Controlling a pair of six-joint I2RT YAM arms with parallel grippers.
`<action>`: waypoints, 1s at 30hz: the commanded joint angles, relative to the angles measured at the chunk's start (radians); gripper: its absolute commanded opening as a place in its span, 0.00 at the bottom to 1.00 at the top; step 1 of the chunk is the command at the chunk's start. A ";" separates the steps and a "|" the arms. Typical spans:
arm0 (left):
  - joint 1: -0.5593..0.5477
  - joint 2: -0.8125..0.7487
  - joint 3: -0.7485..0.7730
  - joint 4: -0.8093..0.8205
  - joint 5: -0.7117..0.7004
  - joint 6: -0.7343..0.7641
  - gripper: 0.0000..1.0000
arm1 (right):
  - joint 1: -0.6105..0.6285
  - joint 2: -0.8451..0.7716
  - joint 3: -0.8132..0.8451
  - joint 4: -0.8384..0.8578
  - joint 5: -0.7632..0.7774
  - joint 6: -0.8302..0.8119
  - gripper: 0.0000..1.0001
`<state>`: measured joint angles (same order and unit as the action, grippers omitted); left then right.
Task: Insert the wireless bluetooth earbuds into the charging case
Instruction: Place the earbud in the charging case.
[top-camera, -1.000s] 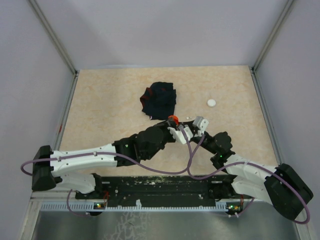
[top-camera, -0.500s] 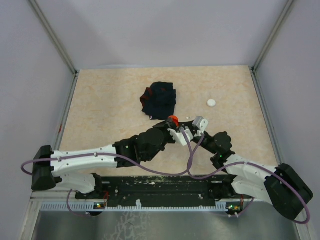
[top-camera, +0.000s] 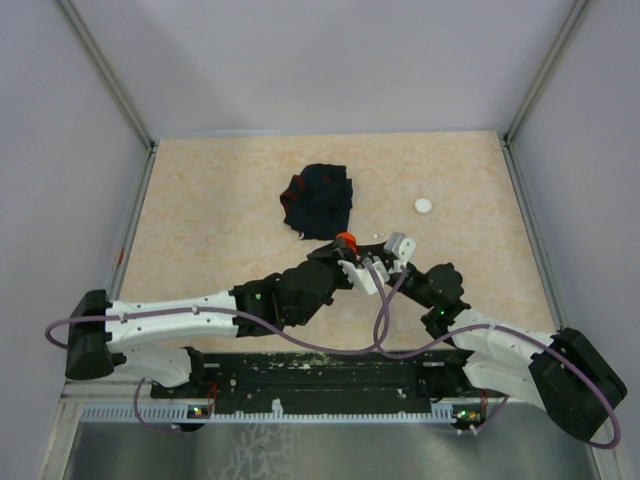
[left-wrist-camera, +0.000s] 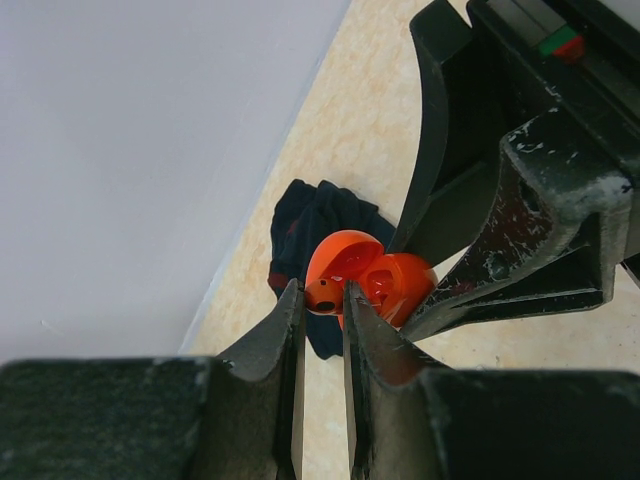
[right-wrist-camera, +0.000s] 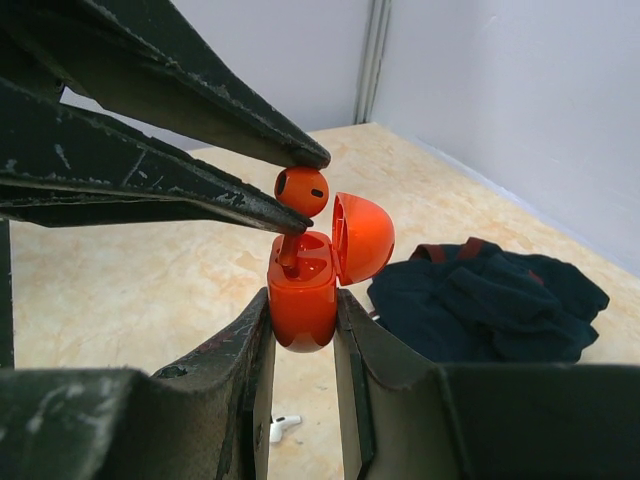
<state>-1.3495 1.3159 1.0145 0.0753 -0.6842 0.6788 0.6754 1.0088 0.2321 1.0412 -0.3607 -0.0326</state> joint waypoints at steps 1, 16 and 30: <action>-0.019 0.024 -0.004 -0.027 -0.017 0.007 0.17 | -0.002 -0.023 0.044 0.082 0.014 0.014 0.00; -0.033 0.026 0.001 -0.048 0.032 -0.039 0.28 | -0.002 -0.021 0.045 0.118 0.023 0.060 0.00; -0.032 0.013 0.009 -0.034 0.042 -0.088 0.49 | -0.001 -0.019 0.047 0.116 0.024 0.065 0.00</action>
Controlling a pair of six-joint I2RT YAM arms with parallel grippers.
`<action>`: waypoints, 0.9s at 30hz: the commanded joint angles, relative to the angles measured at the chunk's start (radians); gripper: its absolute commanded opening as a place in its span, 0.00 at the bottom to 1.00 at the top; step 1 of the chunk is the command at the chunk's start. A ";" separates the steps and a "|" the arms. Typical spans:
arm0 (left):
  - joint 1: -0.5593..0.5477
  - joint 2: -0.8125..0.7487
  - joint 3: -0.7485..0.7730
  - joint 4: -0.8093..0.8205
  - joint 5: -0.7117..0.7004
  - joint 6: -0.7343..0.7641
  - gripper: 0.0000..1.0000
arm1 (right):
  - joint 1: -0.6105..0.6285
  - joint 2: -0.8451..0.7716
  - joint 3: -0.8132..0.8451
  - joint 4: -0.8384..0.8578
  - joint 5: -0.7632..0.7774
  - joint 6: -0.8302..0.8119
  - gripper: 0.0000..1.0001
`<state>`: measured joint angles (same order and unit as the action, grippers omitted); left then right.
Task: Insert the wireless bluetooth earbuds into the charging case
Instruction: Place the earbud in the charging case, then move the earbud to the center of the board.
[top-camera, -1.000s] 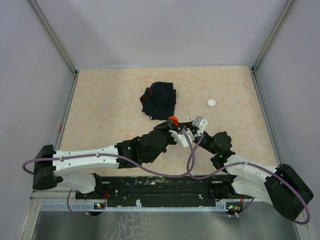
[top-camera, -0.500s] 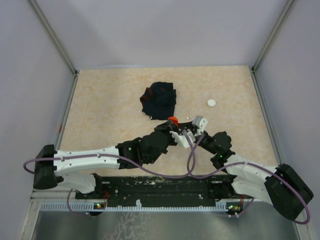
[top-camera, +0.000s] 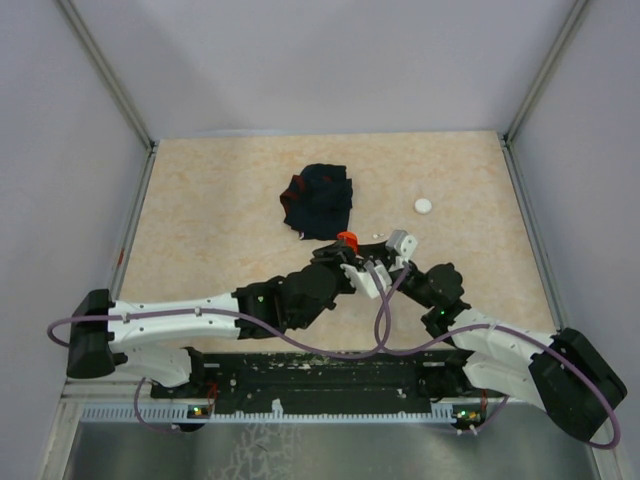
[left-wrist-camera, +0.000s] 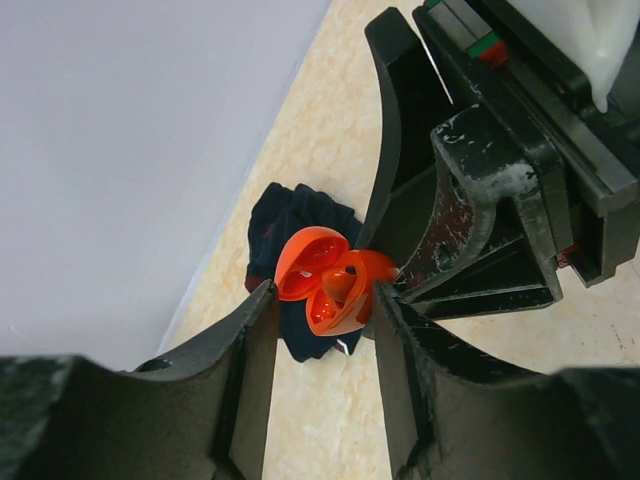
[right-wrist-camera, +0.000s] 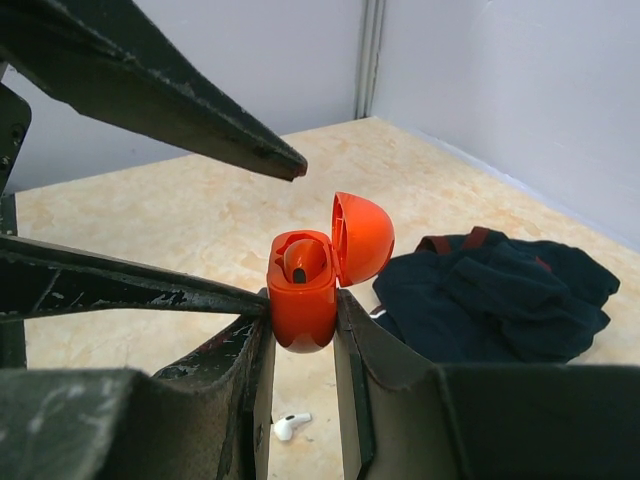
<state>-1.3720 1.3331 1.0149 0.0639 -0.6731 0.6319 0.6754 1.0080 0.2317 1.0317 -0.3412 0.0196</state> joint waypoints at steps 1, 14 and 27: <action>-0.009 -0.010 0.008 -0.020 0.030 -0.046 0.50 | -0.001 -0.019 0.046 0.125 0.007 0.013 0.00; 0.113 -0.203 -0.041 -0.056 0.221 -0.288 0.66 | -0.001 -0.035 0.007 0.112 0.045 -0.012 0.00; 0.413 -0.255 -0.137 -0.108 0.498 -0.607 0.69 | -0.002 -0.146 -0.055 0.022 0.090 -0.024 0.00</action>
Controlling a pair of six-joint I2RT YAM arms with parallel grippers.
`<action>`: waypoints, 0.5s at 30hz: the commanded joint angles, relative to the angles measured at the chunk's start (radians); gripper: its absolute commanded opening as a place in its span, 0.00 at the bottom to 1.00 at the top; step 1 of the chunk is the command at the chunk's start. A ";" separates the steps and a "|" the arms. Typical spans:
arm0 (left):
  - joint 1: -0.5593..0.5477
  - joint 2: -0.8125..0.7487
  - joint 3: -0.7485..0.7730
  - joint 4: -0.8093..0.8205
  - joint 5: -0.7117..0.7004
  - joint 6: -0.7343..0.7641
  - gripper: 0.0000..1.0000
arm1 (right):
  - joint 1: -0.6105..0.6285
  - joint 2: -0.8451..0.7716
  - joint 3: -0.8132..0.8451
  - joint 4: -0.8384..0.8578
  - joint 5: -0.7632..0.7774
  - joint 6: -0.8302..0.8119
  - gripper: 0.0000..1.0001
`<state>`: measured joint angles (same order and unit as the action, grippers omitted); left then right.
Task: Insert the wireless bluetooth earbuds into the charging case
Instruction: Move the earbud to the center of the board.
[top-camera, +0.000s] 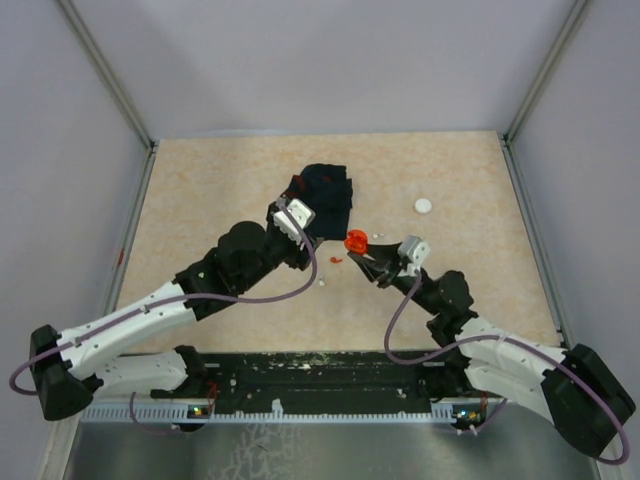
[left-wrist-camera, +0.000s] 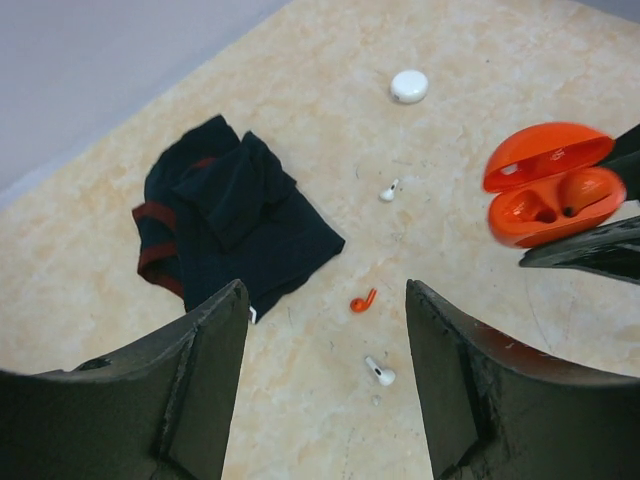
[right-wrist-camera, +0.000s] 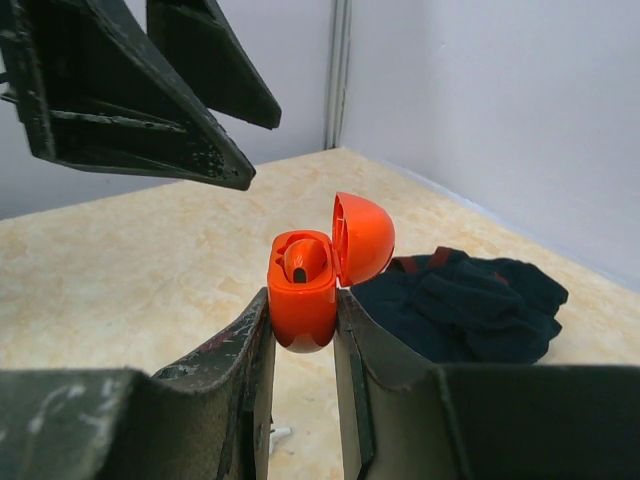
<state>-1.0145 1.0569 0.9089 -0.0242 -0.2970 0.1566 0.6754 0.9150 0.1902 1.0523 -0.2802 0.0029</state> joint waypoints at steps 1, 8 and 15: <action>0.072 0.037 -0.041 -0.016 0.149 -0.145 0.69 | -0.002 -0.068 -0.023 -0.010 0.038 -0.008 0.00; 0.155 0.241 -0.034 0.027 0.259 -0.226 0.70 | -0.002 -0.158 -0.066 -0.084 0.086 -0.014 0.00; 0.189 0.498 0.125 -0.111 0.183 -0.382 0.67 | -0.001 -0.218 -0.095 -0.126 0.113 -0.016 0.00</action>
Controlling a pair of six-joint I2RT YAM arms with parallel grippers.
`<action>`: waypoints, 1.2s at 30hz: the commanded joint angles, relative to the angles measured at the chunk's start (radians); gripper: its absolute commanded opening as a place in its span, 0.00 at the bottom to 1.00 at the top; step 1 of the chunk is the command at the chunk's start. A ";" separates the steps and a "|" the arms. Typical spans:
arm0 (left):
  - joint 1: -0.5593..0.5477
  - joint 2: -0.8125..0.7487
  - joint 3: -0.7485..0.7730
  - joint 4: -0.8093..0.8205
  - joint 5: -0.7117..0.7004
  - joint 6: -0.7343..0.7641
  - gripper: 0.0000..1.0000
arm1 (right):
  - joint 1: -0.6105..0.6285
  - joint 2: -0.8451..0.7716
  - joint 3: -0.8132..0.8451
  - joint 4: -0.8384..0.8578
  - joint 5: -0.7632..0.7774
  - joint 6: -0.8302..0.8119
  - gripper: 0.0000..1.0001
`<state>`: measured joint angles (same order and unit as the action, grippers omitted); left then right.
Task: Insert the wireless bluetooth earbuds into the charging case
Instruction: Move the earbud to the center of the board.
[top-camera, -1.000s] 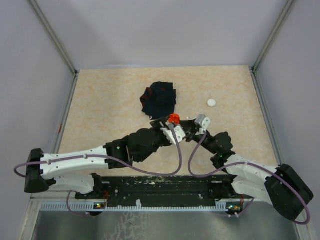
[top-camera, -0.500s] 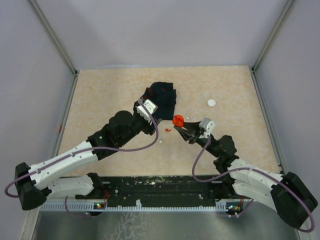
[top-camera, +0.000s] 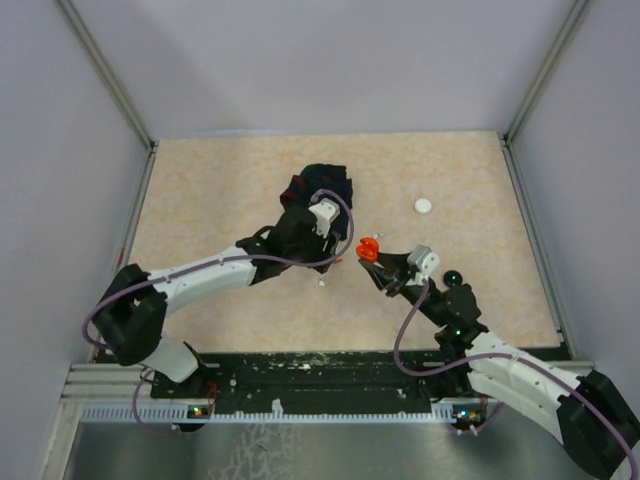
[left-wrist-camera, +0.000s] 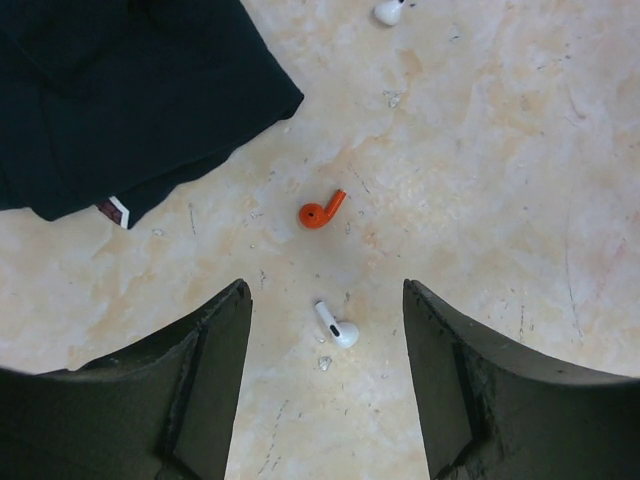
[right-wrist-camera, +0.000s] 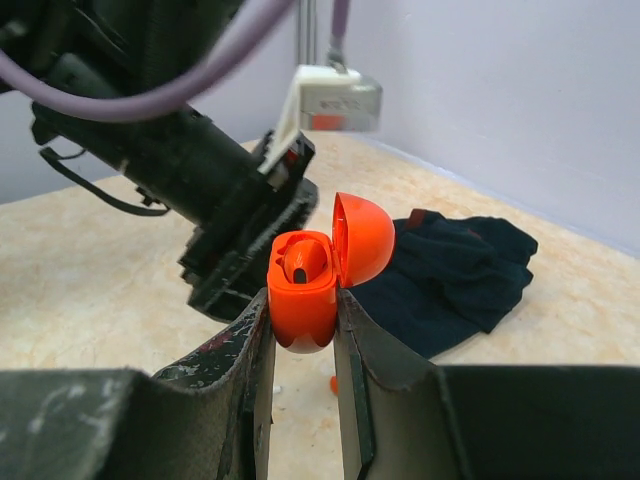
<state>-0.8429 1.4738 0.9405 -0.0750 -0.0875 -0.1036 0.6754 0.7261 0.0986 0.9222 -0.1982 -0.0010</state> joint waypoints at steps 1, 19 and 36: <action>0.020 0.113 0.115 -0.080 -0.042 -0.150 0.66 | -0.002 -0.032 -0.006 0.003 0.034 -0.013 0.00; 0.041 0.445 0.325 -0.204 -0.068 -0.359 0.45 | -0.002 -0.039 -0.017 0.000 0.035 -0.016 0.00; 0.046 0.490 0.337 -0.200 -0.056 -0.383 0.34 | -0.001 -0.040 -0.016 -0.005 0.029 -0.016 0.00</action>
<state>-0.8040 1.9419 1.2610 -0.2691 -0.1551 -0.4751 0.6754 0.7010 0.0780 0.8810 -0.1738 -0.0082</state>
